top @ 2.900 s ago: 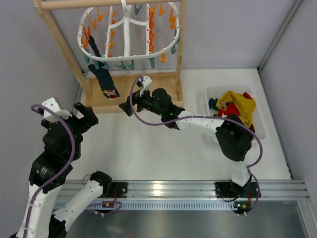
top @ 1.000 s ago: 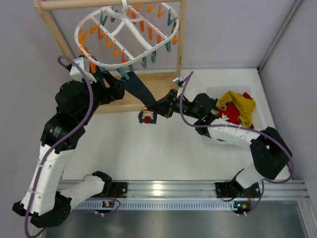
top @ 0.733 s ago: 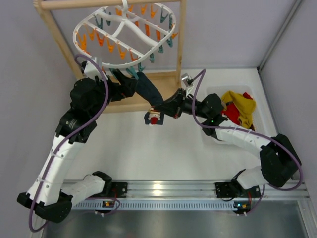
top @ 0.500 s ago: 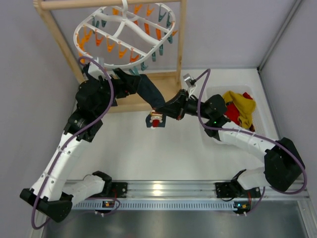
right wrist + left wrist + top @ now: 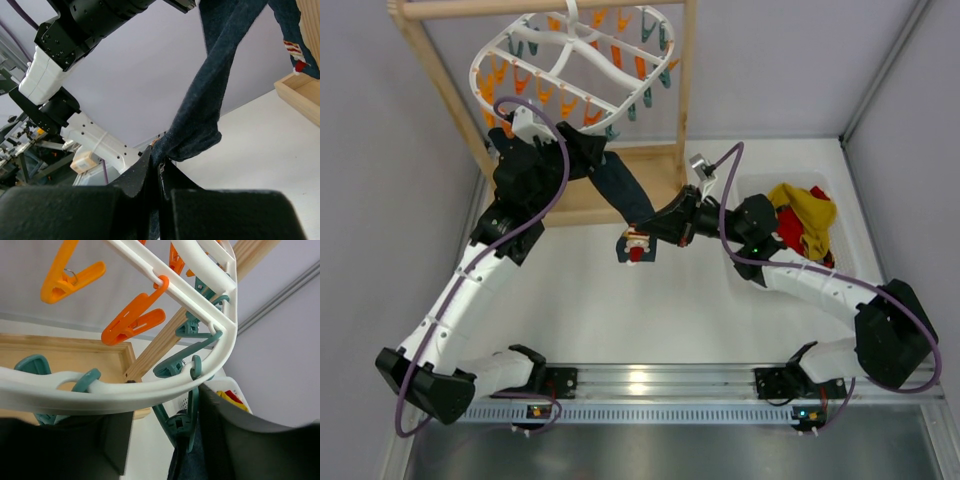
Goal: Remove the socks clipped to the hanger
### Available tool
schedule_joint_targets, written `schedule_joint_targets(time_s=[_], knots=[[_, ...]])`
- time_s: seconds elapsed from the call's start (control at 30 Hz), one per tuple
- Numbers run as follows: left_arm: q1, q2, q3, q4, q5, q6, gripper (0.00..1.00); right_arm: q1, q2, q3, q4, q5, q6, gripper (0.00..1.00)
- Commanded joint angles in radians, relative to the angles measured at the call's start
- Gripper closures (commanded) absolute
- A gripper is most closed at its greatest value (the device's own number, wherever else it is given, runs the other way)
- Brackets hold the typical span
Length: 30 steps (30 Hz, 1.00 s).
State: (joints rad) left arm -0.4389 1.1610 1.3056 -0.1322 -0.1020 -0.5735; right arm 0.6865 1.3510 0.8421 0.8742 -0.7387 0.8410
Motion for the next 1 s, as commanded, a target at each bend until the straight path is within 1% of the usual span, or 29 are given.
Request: schedule_joint_targets(time_s=[0.0, 0.07, 0.1, 0.13, 0.2, 0.27, 0.33, 0.43, 0.47, 0.5, 0.53, 0.57, 0.6, 0.63, 0.67, 0.7, 0.73, 0.8, 0.83, 0.87, 0.9, 0.93, 0.97], knots=[[0.005, 0.000, 0.050, 0.072, -0.044, 0.021, 0.51, 0.011, -0.038, 0.009, 0.039, -0.014, -0.020, 1.00], [0.005, 0.009, 0.060, 0.072, -0.042, 0.032, 0.55, 0.013, -0.039, 0.011, 0.028, -0.014, -0.034, 1.00], [0.005, 0.017, 0.064, 0.074, -0.042, 0.034, 0.60, 0.013, -0.039, 0.009, 0.026, -0.013, -0.037, 1.00], [0.005, 0.023, 0.067, 0.072, -0.041, 0.037, 0.68, 0.013, -0.038, 0.006, 0.026, -0.013, -0.040, 1.00], [0.005, 0.028, 0.072, 0.072, -0.038, 0.037, 0.73, 0.012, -0.042, 0.000, 0.023, -0.011, -0.048, 1.00], [0.005, 0.031, 0.070, 0.072, -0.034, 0.037, 0.75, 0.013, -0.052, -0.011, 0.008, -0.008, -0.066, 1.00], [0.005, 0.032, 0.069, 0.072, -0.038, 0.037, 0.82, 0.011, -0.067, -0.030, -0.030, 0.004, -0.098, 1.00], [0.006, 0.034, 0.067, 0.072, -0.036, 0.038, 0.84, 0.010, -0.113, -0.063, -0.108, 0.039, -0.150, 1.00], [0.005, 0.037, 0.066, 0.072, -0.033, 0.038, 0.85, 0.008, -0.154, -0.070, -0.192, 0.053, -0.193, 1.00], [0.005, 0.035, 0.066, 0.072, -0.025, 0.038, 0.85, 0.004, -0.180, -0.078, -0.240, 0.073, -0.213, 1.00], [0.005, 0.035, 0.061, 0.072, -0.022, 0.037, 0.84, -0.007, -0.240, -0.089, -0.312, 0.140, -0.259, 1.00], [0.005, 0.035, 0.060, 0.072, -0.016, 0.038, 0.81, -0.013, -0.275, -0.086, -0.463, 0.188, -0.291, 1.00], [0.005, 0.034, 0.054, 0.072, -0.010, 0.040, 0.74, -0.019, -0.311, -0.083, -0.560, 0.240, -0.325, 1.00], [0.005, 0.034, 0.050, 0.072, 0.011, 0.041, 0.70, -0.034, -0.343, -0.060, -0.649, 0.362, -0.389, 1.00], [0.005, 0.034, 0.049, 0.071, 0.027, 0.046, 0.64, -0.044, -0.395, -0.042, -0.734, 0.425, -0.420, 1.00], [0.005, 0.039, 0.050, 0.068, 0.047, 0.052, 0.58, -0.054, -0.414, -0.020, -0.914, 0.485, -0.451, 1.00], [0.005, 0.042, 0.052, 0.053, 0.074, 0.050, 0.49, -0.089, -0.427, 0.021, -0.985, 0.589, -0.497, 1.00], [0.003, 0.046, 0.046, 0.037, 0.097, 0.050, 0.38, -0.151, -0.443, 0.072, -1.151, 0.678, -0.523, 1.00], [0.005, 0.046, 0.044, 0.031, 0.132, 0.046, 0.30, -0.233, -0.438, 0.084, -1.196, 0.697, -0.545, 1.00], [0.003, 0.045, 0.041, 0.011, 0.145, 0.044, 0.25, -0.281, -0.434, 0.094, -1.224, 0.722, -0.552, 1.00], [0.003, 0.039, 0.035, 0.003, 0.159, 0.043, 0.17, -0.326, -0.428, 0.107, -1.256, 0.786, -0.559, 1.00], [0.003, 0.034, 0.032, -0.004, 0.174, 0.043, 0.05, -0.411, -0.408, 0.112, -1.264, 0.803, -0.569, 1.00], [0.005, 0.028, 0.031, -0.015, 0.200, 0.043, 0.01, -0.454, -0.389, 0.118, -1.270, 0.809, -0.574, 1.00]])
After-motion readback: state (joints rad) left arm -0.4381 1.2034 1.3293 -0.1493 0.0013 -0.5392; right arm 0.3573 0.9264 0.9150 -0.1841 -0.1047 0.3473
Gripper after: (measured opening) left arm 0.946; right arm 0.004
